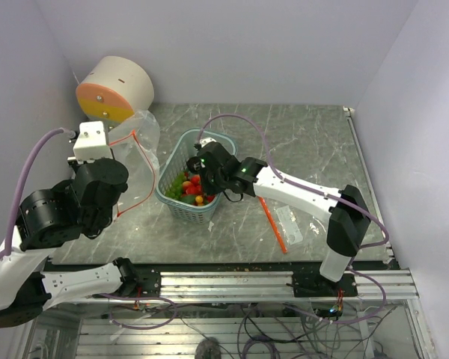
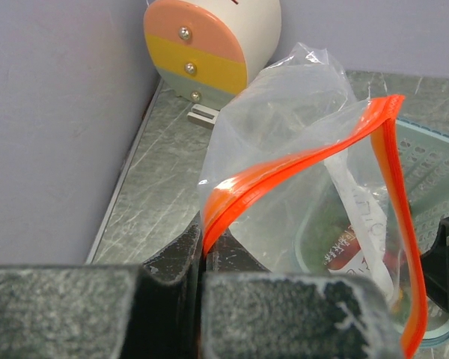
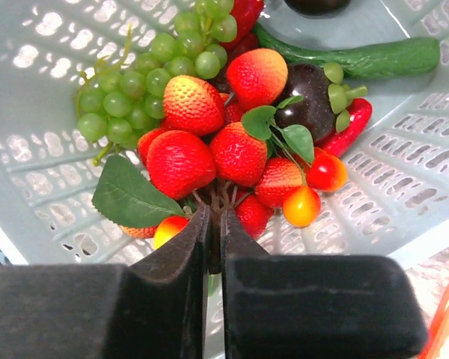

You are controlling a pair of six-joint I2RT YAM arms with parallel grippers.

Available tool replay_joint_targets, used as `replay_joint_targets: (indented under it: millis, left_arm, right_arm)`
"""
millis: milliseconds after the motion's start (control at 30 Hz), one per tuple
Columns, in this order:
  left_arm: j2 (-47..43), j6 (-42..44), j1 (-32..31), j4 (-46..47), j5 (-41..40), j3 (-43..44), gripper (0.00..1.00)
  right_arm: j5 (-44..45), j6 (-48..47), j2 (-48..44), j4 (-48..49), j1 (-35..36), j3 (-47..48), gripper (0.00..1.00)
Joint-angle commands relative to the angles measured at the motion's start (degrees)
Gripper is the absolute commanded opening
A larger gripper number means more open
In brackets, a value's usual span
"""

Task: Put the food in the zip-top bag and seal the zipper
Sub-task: Move the bin to the center of the board.

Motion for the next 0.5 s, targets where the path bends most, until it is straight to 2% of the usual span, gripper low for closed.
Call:
replay_joint_targets:
  millis: [0, 100, 267, 467]
  left_arm:
    - [-0.4, -0.9, 0.1, 0.8, 0.3, -1.1, 0.07]
    - [-0.9, -1.4, 0.1, 1.3, 0.7, -2.0, 0.07]
    - [-1.3, -1.5, 0.1, 2.5, 1.7, -3.2, 0.07]
    - [-0.4, -1.1, 0.1, 3.7, 3.4, -3.4, 0.07]
  right_arm:
    - [3.1, -0.7, -0.3, -3.7, -0.2, -0.6, 0.00]
    - [6.5, -0.7, -2.3, -7.0, -1.4, -1.7, 0.00]
    - [18.2, -0.5, -5.1, -12.7, -3.5, -2.8, 0.00]
    - [19.9, -1.1, -8.2, -15.4, -5.5, -5.6, 0.00]
